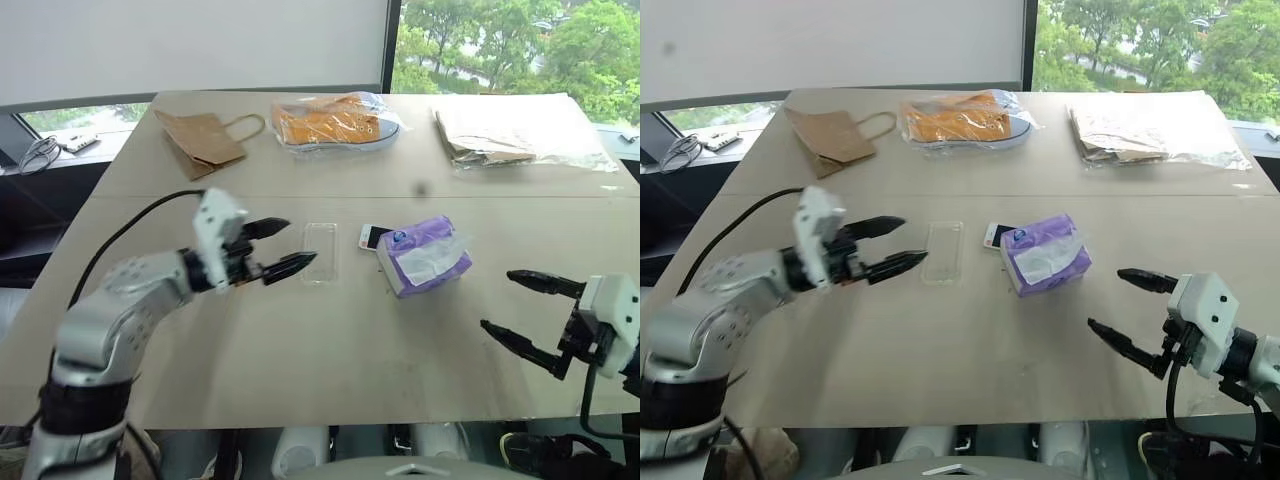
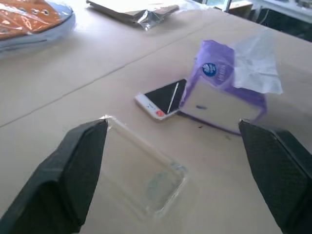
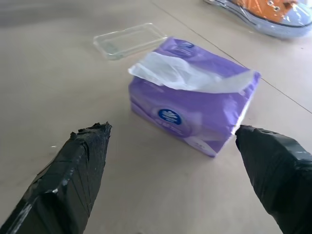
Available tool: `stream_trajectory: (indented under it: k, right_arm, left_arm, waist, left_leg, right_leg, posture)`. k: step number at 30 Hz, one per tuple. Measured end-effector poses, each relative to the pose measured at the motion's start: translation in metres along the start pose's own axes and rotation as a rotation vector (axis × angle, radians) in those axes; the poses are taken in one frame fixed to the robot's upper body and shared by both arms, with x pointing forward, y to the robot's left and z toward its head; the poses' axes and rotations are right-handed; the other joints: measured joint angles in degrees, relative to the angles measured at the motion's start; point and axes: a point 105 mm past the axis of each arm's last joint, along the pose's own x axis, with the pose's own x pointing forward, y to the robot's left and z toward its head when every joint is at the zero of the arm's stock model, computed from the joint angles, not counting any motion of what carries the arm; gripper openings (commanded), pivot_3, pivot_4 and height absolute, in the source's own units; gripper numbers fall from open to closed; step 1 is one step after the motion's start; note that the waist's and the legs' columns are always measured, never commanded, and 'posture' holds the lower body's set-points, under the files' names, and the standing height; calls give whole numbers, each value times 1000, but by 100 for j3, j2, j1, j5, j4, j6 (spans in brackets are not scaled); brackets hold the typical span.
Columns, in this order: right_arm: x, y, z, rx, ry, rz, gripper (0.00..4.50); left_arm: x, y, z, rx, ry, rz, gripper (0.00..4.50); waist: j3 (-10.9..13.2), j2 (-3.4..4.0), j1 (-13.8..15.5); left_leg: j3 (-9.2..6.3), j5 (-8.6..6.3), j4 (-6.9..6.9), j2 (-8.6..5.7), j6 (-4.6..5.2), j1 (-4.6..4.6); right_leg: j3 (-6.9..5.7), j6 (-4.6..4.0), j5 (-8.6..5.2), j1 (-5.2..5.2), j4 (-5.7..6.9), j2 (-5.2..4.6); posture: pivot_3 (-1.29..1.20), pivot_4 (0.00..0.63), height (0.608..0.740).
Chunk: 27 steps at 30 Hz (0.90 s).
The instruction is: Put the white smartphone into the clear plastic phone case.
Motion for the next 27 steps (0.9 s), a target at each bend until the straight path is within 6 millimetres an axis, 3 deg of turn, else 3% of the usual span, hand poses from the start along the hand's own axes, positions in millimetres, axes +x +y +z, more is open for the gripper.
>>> stream_trajectory:
  k: [5, 11, 14, 17, 21, 22, 27]
  right_arm:
    - [-3, 5, 8, -5, 2, 15, 4481]
    - [-12, 11, 11, -9, 29, -30, 4481]
    - [-14, 13, 9, -2, 33, -57, 4500]
    - [-16, 16, 5, 22, 43, -83, 4500]
    - [-18, 21, 4, 21, 45, -101, 4500]
    - [-18, 21, 3, 24, 47, -105, 4500]
    - [-15, 17, 6, -10, 30, -130, 4500]
  left_arm:
    - [63, -8, 20, -29, 82, -146, 4438]
    - [127, -10, 7, -52, 211, -237, 4438]
    - [143, -12, -12, -15, 257, -275, 3731]
    - [152, -13, -23, 9, 268, -318, 2302]
    - [158, -14, -14, 77, 254, -342, 337]
    - [158, -14, -14, 82, 252, -344, 27]
    - [146, -6, -1, 37, 161, -305, 27]
  waist:
    - [1, -3, 37]
    - [2, -5, 53]
    - [3, -6, 10]
    - [5, -8, 8]
    - [5, -8, 33]
    - [5, -8, 32]
    - [7, -9, -15]
  left_leg:
    - [1, 0, 2, -6, 1, 9]
    - [-4, -1, 3, -16, 2, -5]
    - [-2, -2, 3, -12, 4, -2]
    - [-6, -3, 3, -6, 5, -8]
    - [-8, -4, 4, -3, 7, -8]
    - [-9, -4, 5, -3, 7, -8]
    - [-9, -5, 4, 0, 8, -12]
  right_leg:
    - [22, 1, 0, 11, -1, 14]
    - [27, 21, 12, 6, -10, 25]
    - [35, 20, 12, 3, -10, 32]
    - [37, 3, 2, -3, -10, 31]
    - [37, -1, -1, -2, -9, 24]
    - [38, 0, -1, -3, -9, 24]
    - [42, 0, -1, -7, -9, 23]
  posture:
    - [0, 150, 740]
    - [0, 150, 740]
    - [0, 150, 740]
    - [0, 150, 740]
    - [0, 150, 740]
    - [0, 150, 740]
    - [0, 150, 740]
